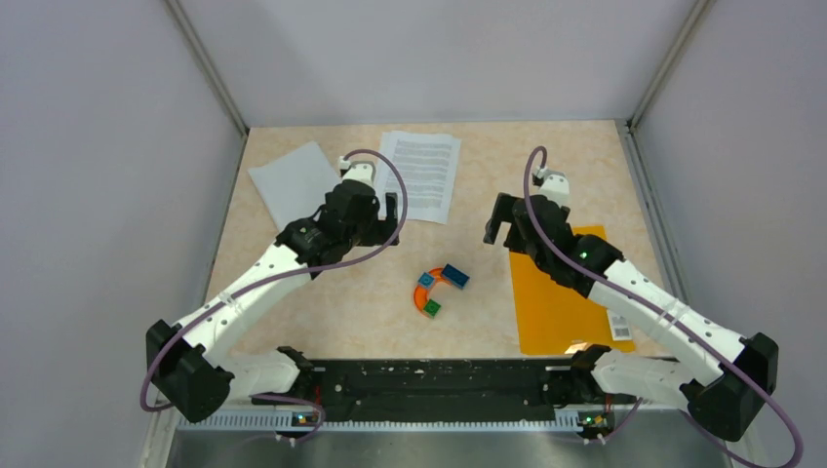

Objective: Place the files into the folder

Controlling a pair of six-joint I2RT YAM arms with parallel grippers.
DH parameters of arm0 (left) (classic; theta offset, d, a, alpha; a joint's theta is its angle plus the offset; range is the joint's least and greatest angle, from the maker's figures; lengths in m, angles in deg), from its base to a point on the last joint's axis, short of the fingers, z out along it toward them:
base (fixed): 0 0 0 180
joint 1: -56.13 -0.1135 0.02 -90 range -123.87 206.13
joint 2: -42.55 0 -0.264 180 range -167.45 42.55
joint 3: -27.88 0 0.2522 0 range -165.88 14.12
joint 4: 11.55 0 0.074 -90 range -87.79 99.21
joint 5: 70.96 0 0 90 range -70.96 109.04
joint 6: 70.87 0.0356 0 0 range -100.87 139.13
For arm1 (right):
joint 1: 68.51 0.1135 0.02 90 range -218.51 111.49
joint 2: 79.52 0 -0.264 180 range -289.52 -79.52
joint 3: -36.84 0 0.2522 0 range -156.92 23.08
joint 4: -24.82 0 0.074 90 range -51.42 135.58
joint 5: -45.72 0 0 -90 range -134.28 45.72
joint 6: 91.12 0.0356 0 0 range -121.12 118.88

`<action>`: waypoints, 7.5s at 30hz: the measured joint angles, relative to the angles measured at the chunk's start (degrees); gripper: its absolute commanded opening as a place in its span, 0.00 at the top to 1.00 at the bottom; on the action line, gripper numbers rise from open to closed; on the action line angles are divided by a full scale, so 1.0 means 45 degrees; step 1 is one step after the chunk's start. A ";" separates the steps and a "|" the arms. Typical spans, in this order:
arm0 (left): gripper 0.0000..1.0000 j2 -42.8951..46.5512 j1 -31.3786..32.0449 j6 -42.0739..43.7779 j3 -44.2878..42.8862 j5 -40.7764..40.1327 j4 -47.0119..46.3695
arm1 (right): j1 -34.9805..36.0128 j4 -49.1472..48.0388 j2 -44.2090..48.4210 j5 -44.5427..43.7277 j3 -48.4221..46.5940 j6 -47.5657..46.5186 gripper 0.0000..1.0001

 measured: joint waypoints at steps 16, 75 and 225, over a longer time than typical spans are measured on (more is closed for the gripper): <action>0.02 -0.0039 0.0019 -0.0039 -0.0092 0.0651 -0.0049 | 0.0000 0.0015 -0.0175 -0.0291 -0.0015 -0.0102 0.01; 0.02 -0.5212 0.1010 -0.4289 0.2322 0.2093 -0.3361 | -0.0053 0.2628 0.1991 -0.2035 -0.0884 0.0087 0.01; 0.02 -0.7082 0.1005 -0.4454 0.1501 0.7082 -0.7009 | -0.2943 -0.3521 -0.3813 0.3400 0.4099 -0.1583 0.02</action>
